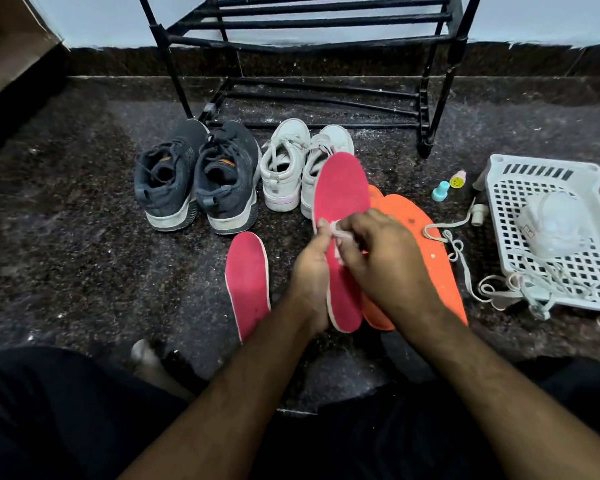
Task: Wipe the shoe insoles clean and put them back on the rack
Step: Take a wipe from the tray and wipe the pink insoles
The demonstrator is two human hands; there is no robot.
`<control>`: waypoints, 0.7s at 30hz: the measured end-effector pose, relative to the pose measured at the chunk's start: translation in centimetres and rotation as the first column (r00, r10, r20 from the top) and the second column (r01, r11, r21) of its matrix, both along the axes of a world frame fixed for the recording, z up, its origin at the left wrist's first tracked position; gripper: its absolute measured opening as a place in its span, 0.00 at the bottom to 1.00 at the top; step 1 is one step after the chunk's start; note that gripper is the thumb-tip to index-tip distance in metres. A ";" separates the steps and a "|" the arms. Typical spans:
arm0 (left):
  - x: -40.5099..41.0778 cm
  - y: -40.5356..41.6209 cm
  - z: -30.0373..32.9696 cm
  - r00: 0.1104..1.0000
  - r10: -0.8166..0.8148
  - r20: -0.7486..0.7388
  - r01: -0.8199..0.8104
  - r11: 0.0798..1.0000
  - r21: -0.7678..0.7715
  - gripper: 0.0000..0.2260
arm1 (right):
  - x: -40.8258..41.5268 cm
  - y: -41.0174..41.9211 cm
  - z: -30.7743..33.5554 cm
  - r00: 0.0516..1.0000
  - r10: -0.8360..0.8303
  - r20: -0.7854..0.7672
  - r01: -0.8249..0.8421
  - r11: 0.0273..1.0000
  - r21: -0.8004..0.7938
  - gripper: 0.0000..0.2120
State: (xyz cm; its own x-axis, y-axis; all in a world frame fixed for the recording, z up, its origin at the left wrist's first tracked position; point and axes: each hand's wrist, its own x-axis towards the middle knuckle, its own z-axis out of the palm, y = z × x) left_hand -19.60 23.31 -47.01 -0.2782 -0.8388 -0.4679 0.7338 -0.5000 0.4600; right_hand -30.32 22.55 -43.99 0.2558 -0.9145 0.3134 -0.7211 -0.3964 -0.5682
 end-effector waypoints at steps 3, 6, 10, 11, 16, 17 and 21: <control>2.2 -1.1 0.0 1.000 -0.009 0.003 0.009 1.000 -0.024 0.36 | 0.8 2.0 -0.5 0.982 0.190 0.021 -0.191 0.973 0.133 0.05; 2.8 -1.3 0.4 1.000 -0.018 0.019 0.019 0.999 -0.027 0.37 | -0.2 2.1 -0.6 0.973 0.230 -0.031 -0.220 0.958 0.186 0.04; 0.7 -0.6 0.2 0.999 0.005 0.038 -0.005 1.000 -0.014 0.33 | -1.3 0.1 -0.3 0.997 0.016 -0.081 -0.015 1.000 0.004 0.04; 0.5 -0.5 0.2 0.999 0.003 0.037 -0.003 1.000 -0.002 0.32 | -1.2 0.0 -0.3 0.997 -0.022 -0.075 0.022 1.000 -0.003 0.05; 1.8 -1.0 0.0 0.997 -0.053 0.064 0.054 0.999 -0.002 0.39 | 0.4 2.8 -0.7 0.986 0.150 -0.073 -0.140 0.982 0.130 0.08; 1.7 -1.0 -0.1 0.996 -0.048 0.077 0.048 0.999 0.005 0.39 | 0.4 2.9 -0.6 0.981 0.168 -0.095 -0.154 0.978 0.138 0.07; 0.1 -0.2 -0.2 0.996 -0.002 0.089 0.002 1.000 0.003 0.32 | -0.9 0.6 -0.1 0.995 -0.004 -0.096 0.007 1.000 0.026 0.06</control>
